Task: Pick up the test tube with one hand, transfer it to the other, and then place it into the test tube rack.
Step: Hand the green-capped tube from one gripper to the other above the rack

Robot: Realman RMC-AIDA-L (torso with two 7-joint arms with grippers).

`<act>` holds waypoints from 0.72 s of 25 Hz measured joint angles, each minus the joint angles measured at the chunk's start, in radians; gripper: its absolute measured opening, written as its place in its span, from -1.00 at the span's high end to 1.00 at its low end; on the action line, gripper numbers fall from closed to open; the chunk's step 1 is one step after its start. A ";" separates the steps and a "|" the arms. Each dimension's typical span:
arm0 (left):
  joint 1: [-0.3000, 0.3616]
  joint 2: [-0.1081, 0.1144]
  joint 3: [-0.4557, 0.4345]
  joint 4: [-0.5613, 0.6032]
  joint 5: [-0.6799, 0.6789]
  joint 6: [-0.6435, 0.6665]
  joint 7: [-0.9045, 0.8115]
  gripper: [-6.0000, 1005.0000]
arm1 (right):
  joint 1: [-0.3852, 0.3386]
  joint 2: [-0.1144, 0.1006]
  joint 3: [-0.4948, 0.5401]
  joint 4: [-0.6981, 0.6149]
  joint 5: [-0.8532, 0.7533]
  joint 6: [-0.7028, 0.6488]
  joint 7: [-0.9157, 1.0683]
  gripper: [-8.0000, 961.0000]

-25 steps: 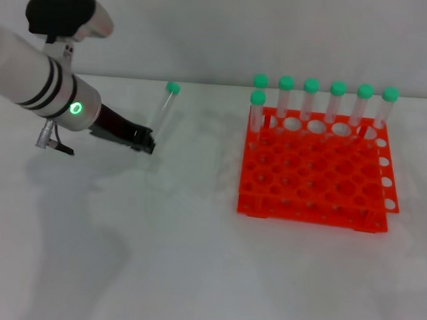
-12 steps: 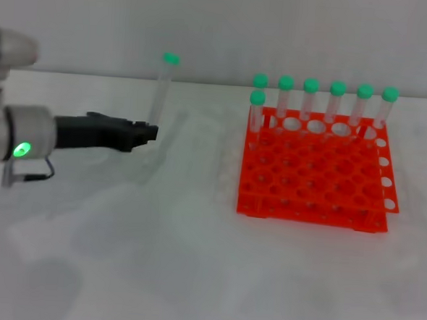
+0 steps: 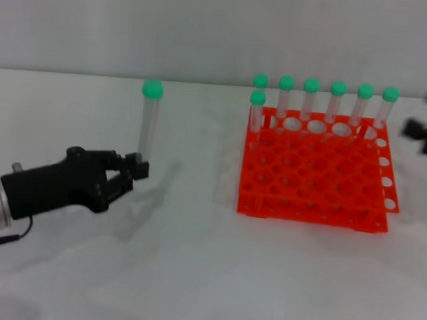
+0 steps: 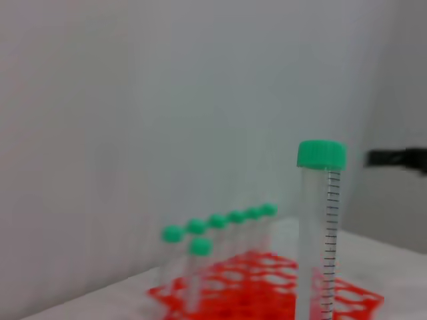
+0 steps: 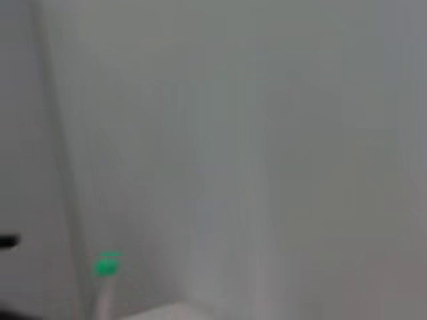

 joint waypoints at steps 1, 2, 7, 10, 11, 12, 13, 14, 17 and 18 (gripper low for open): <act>0.013 0.000 0.000 0.015 0.003 0.037 0.041 0.65 | 0.014 -0.001 -0.030 0.000 -0.009 0.000 0.012 -0.84; 0.016 0.000 0.000 0.022 0.005 0.046 0.053 0.65 | 0.032 0.000 -0.067 -0.001 -0.013 0.002 0.025 -0.84; 0.012 0.000 0.000 0.040 0.028 0.075 0.095 0.65 | 0.091 0.016 -0.182 -0.002 -0.024 0.004 0.069 -0.84; 0.000 0.000 0.000 0.058 0.038 0.085 0.122 0.65 | 0.110 0.035 -0.223 -0.002 -0.026 0.001 0.079 -0.84; -0.003 0.000 0.000 0.063 0.040 0.086 0.127 0.65 | 0.116 0.044 -0.235 -0.002 -0.026 0.000 0.080 -0.84; -0.011 0.000 0.000 0.069 0.044 0.087 0.136 0.65 | 0.120 0.051 -0.242 -0.001 -0.026 0.000 0.081 -0.84; -0.017 0.000 0.000 0.076 0.050 0.087 0.143 0.65 | 0.124 0.058 -0.247 0.001 -0.026 0.000 0.082 -0.84; -0.022 0.000 0.000 0.081 0.056 0.087 0.147 0.65 | 0.128 0.065 -0.252 0.004 -0.026 0.000 0.084 -0.84; -0.044 0.000 0.000 0.102 0.082 0.086 0.159 0.65 | 0.137 0.089 -0.264 0.006 -0.025 -0.001 0.091 -0.84; -0.050 -0.001 0.000 0.109 0.088 0.083 0.161 0.65 | 0.140 0.094 -0.273 0.006 -0.023 0.001 0.091 -0.84</act>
